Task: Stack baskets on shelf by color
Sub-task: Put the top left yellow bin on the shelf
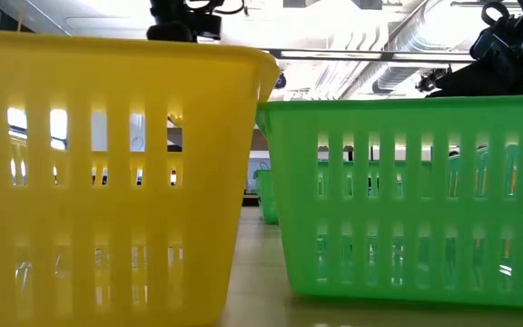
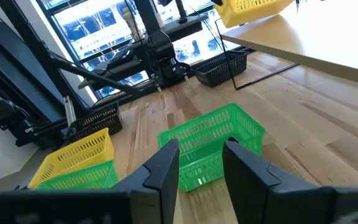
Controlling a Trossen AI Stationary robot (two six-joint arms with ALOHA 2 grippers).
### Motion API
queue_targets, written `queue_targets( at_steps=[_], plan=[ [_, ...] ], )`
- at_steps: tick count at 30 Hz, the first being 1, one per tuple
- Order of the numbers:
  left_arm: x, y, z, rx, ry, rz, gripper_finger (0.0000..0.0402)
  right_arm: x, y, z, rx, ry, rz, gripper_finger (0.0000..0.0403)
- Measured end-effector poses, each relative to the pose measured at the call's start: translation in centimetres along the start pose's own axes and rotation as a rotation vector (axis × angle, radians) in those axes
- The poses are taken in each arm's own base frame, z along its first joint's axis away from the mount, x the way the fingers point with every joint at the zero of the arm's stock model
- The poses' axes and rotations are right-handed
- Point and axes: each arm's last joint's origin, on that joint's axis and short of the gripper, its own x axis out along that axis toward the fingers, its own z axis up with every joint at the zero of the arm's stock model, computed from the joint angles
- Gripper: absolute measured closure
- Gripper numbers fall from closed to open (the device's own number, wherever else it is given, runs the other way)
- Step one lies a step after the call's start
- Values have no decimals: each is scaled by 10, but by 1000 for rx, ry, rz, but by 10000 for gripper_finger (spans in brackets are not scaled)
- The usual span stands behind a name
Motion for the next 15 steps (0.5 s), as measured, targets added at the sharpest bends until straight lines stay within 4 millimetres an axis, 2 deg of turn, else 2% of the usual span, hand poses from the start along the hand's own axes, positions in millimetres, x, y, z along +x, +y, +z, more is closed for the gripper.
queue_targets(
  at_steps=[15],
  plan=[
    [0, 1, 3, -9, -30, 20, 348, 0, 0, 0, 0, 0, 0, 293]
  ],
)
